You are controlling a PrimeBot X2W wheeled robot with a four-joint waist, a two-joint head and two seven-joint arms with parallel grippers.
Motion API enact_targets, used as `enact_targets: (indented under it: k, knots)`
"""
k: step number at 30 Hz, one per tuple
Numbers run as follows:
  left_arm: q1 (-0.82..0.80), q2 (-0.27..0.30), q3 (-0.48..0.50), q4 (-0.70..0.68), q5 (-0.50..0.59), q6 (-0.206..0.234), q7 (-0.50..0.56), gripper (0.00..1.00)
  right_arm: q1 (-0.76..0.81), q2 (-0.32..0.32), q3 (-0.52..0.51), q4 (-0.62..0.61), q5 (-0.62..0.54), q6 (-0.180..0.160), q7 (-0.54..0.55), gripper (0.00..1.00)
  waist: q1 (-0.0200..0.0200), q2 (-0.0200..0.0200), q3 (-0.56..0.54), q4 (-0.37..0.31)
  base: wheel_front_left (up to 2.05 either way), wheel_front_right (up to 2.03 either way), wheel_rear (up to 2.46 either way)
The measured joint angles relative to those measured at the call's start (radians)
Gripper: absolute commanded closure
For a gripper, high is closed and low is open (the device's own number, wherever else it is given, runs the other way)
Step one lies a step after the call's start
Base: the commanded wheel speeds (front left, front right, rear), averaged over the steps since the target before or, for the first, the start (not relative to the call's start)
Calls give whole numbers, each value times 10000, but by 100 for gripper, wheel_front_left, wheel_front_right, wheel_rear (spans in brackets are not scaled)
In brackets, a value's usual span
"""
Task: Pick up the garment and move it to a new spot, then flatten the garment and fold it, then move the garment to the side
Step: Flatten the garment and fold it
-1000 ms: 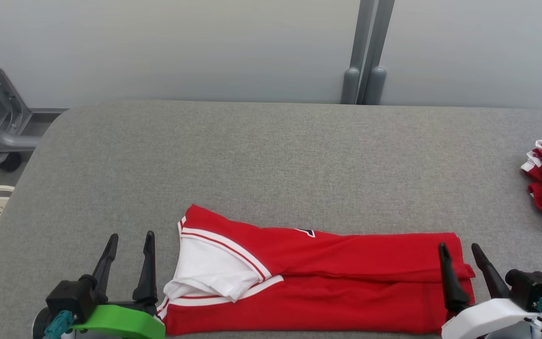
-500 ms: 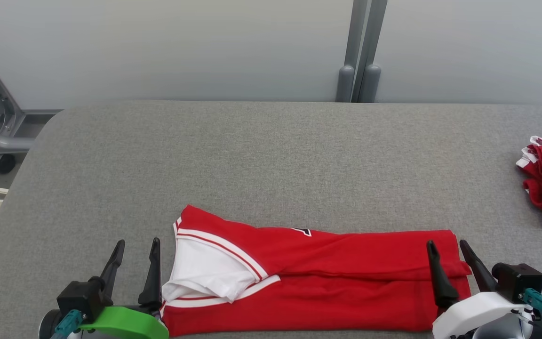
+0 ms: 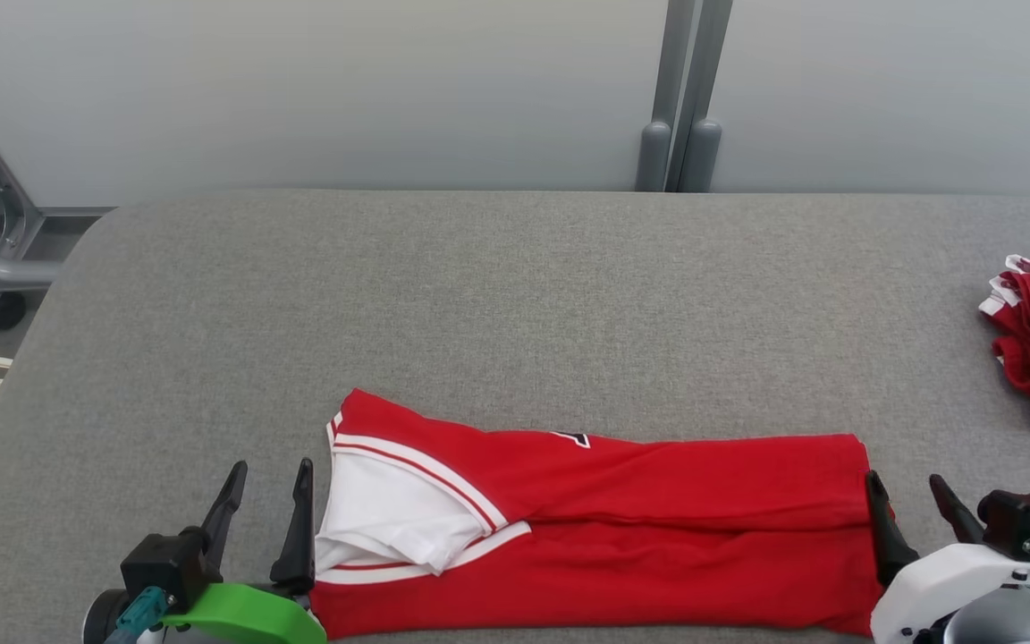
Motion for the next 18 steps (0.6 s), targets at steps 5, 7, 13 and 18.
enact_targets:
  k: [5, 7, 13, 18]
  knots:
    - [-1, -48, 98, -35, -2, -27, 0, 0, -150, 21, -579, 12, -443, 0, 1526, 0, 0, 0, 93, -27, 0, 0, 0]
    - [-1, -59, 119, -71, -2, -29, 0, 0, -192, 15, -656, 165, -757, 0, 2044, 0, 0, 0, 161, -32, 0, 0, 0]
    - [-43, -130, 104, -94, 38, -31, 0, 0, -603, 36, -700, 639, -1254, 0, 2280, 0, 1, 0, 411, 11, 0, 0, 0]
    - [-174, -136, 50, -29, 92, -33, 0, 0, -776, 38, -713, 1114, -1321, 0, 2360, 0, 0, 0, 578, 105, 0, 0, 0]
